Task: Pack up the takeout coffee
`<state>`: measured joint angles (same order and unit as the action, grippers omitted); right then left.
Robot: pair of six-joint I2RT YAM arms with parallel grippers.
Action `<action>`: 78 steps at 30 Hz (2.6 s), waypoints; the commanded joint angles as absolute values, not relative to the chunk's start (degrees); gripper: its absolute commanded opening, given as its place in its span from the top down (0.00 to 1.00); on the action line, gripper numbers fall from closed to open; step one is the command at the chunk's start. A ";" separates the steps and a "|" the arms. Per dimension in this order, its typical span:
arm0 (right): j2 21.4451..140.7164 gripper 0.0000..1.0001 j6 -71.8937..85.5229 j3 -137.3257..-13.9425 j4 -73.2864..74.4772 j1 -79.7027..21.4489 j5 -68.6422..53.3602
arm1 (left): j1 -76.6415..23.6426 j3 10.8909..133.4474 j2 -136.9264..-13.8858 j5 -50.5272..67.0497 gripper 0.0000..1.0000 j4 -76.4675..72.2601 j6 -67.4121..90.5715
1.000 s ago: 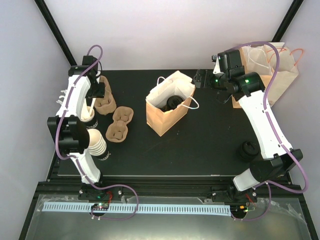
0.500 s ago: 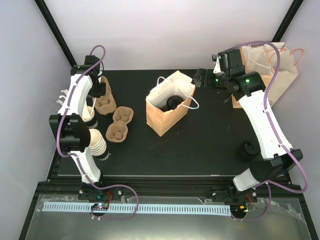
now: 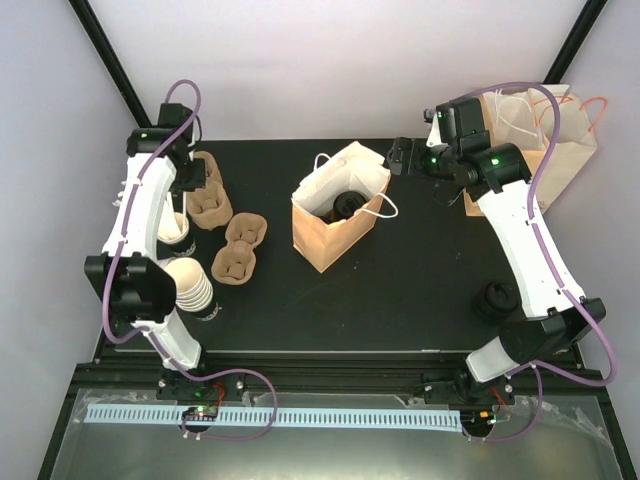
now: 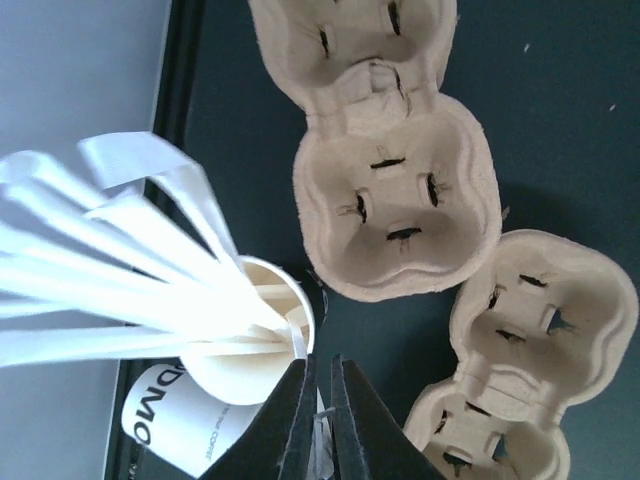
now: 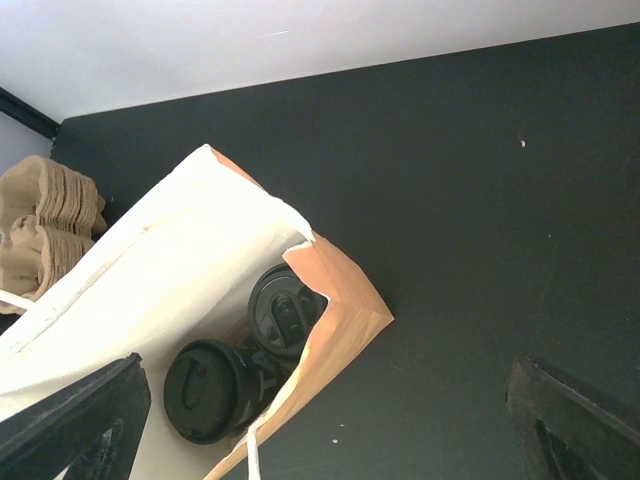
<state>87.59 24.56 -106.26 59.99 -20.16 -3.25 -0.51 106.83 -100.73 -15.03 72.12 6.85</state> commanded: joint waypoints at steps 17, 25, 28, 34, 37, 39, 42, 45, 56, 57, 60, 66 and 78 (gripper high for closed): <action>87.80 0.00 24.50 -105.53 59.75 -19.76 -5.66 | -0.83 117.17 -81.45 0.58 0.93 71.01 18.93; 86.74 0.00 27.60 -113.31 60.65 -19.77 -6.24 | -0.79 114.40 -72.84 16.52 0.97 63.21 25.04; 85.78 0.00 31.75 -116.97 60.74 -19.79 -9.65 | -0.79 110.88 -69.38 21.69 0.99 58.87 26.96; 82.76 0.00 45.39 -123.78 54.04 -18.42 -17.31 | -0.79 104.13 -64.30 24.36 0.99 52.38 27.62; 79.70 0.00 57.42 -121.01 44.51 -15.29 -24.93 | -0.77 103.10 -63.31 26.52 0.98 51.31 27.14; 76.66 0.00 67.33 -115.48 36.02 -12.41 -28.37 | -0.74 102.62 -62.64 27.20 0.98 51.24 25.80; 70.02 0.00 82.49 -101.91 21.34 -8.77 -29.92 | -0.79 101.82 -61.74 27.33 0.98 51.13 23.98; 63.95 0.00 92.64 -87.73 1.06 -7.63 -30.48 | -0.79 102.43 -61.28 27.46 0.98 51.28 23.03; 55.53 0.00 102.07 -69.66 -12.61 -5.81 -26.25 | -0.79 102.32 -59.15 29.17 0.98 51.28 24.23; 56.32 0.00 99.86 -72.09 -7.92 -5.65 -28.43 | -0.75 102.57 -59.27 29.88 0.98 51.00 24.61; 59.02 0.00 91.63 -77.21 0.25 -5.62 -33.89 | -0.75 103.19 -59.95 33.29 0.99 49.68 26.44; 60.22 0.00 89.31 -74.95 3.04 -5.63 -39.08 | -0.78 101.20 -61.00 41.64 0.99 42.00 34.54; 67.14 0.00 74.21 -75.14 17.72 -5.47 -48.43 | -2.22 96.68 -64.13 48.99 0.99 30.79 39.85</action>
